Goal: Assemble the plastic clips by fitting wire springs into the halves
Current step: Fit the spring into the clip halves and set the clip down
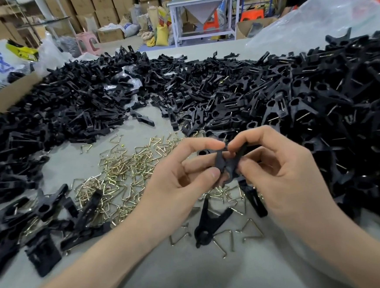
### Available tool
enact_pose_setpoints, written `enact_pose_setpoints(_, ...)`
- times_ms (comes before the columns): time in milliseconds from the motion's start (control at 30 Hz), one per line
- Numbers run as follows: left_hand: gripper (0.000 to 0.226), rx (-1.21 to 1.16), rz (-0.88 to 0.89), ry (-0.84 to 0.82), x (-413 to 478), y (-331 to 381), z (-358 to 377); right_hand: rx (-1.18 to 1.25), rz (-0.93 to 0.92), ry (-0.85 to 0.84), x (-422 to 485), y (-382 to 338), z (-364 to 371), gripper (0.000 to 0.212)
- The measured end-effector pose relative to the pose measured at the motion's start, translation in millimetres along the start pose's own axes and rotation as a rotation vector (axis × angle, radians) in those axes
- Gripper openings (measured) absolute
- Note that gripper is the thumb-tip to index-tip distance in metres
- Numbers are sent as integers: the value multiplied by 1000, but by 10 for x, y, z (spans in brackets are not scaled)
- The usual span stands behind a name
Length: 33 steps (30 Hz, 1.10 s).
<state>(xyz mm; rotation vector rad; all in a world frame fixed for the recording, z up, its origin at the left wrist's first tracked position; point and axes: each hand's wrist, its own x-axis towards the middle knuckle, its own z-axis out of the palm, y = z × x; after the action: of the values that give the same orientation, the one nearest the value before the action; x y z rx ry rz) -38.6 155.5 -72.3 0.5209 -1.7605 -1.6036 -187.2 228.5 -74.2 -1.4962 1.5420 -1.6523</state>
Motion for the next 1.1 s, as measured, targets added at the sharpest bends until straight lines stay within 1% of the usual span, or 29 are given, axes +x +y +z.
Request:
enact_pose_setpoints(100, 32, 39, -2, -2, -11, 4, 16, 14, 13, 17, -1, 5, -4, 35)
enact_pose_setpoints(233, 35, 36, -19, 16, -9, 30, 23, 23, 45, -28, 23, 8, -15, 32)
enact_pose_setpoints(333, 37, 39, -23, 28, -17, 27, 28, 19, 47, -18, 30, 5, -16, 33)
enact_pose_setpoints(400, 39, -23, -37, 46, -20, 20, 45, 27, 41, -4, 18, 0, -3, 33)
enact_pose_setpoints(467, 40, -142, -66, 64, -16, 28, 62, 33, 37, 5, 7, -1, 7, 33)
enact_pose_setpoints(533, 38, -172, -90, 64, -24, 45, 68, 18, 37, 2, 3, -5, 15, 34)
enact_pose_setpoints(600, 37, -148, -88, 59, -25, 42, 56, -7, 34, -2, 1, -11, 18, 34)
enact_pose_setpoints(733, 32, -21, -47, 39, -14, 5, 53, -60, 34, -11, -6, -16, 34, 35)
enact_pose_setpoints(833, 30, -31, -45, 33, -21, -10, 58, -72, 17, 3, -13, -15, 38, 31)
enact_pose_setpoints(1000, 27, -36, -45, 28, -21, 2, 48, -103, -20, -6, -17, -10, 29, 32)
enact_pose_setpoints(1100, 20, 2, -43, 49, -41, -16, 63, -155, -62, 15, -19, -5, 48, 25)
